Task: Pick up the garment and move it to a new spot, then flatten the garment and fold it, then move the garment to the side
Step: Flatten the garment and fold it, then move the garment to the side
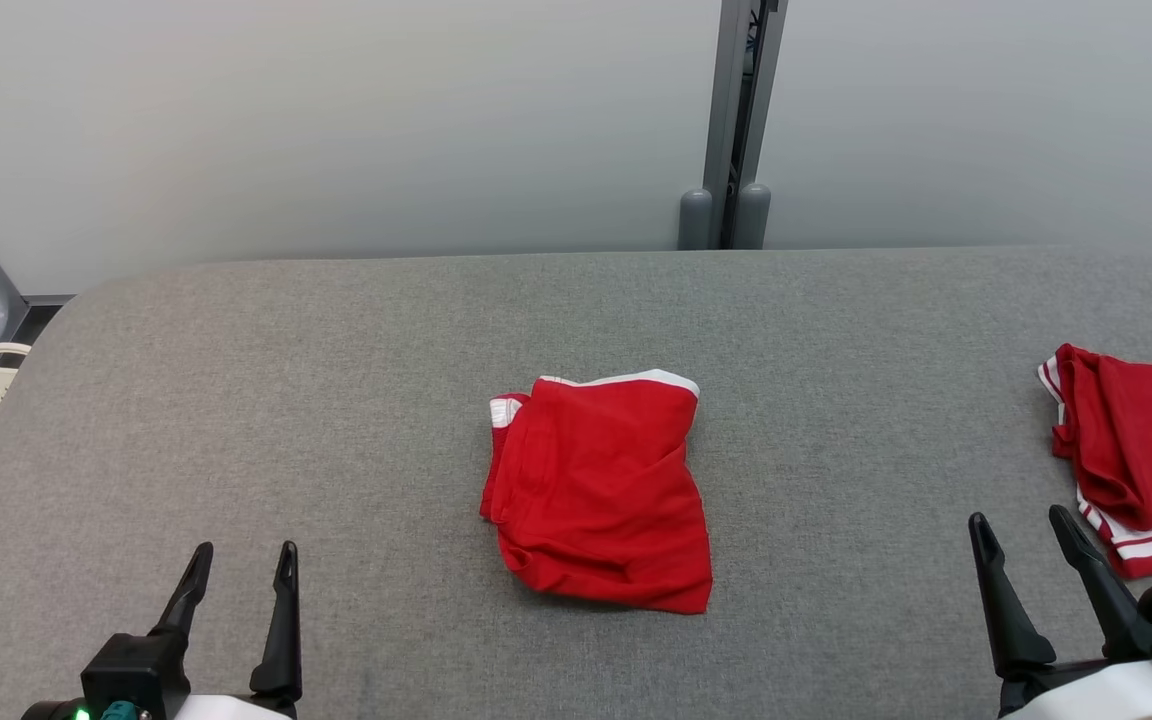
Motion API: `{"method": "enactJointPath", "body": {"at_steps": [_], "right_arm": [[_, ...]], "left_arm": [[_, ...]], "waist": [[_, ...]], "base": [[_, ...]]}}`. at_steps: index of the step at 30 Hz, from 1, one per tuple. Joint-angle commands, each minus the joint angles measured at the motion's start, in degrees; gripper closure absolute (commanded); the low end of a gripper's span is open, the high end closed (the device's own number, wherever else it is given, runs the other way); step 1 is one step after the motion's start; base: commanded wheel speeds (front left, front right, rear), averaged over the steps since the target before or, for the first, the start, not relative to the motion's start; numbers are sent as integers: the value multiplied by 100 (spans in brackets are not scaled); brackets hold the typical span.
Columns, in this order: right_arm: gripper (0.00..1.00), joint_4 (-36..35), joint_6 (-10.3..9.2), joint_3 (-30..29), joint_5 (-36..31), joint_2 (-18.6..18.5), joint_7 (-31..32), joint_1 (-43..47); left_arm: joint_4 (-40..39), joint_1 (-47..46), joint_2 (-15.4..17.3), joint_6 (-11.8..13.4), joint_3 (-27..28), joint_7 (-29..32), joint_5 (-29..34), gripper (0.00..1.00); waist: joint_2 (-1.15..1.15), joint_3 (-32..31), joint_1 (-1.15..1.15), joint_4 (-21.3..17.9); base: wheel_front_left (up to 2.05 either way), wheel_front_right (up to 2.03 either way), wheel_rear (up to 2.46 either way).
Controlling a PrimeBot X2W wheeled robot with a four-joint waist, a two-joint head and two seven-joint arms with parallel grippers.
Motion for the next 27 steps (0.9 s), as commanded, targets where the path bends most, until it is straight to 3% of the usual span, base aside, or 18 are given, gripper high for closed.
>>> {"method": "enactJointPath", "body": {"at_steps": [1, 20, 27], "right_arm": [[0, -25, 1, -23, -39, -3, 26, 45], [0, -54, 1, -65, -61, 41, 46, 84], [0, 94, 1, -98, 16, -35, 60, -188]], "left_arm": [[-12, -13, 34, 29, 3, 15, -24, 0], [-71, -182, 45, 90, -132, -6, -15, 0], [-102, -511, -9, 7, -252, -71, 16, 0]], "waist": [[0, -2, 0, 4], [0, 109, 0, 68], [0, 467, 0, 342]], "base": [[0, 0, 0], [0, 0, 0], [0, 0, 0]]}}
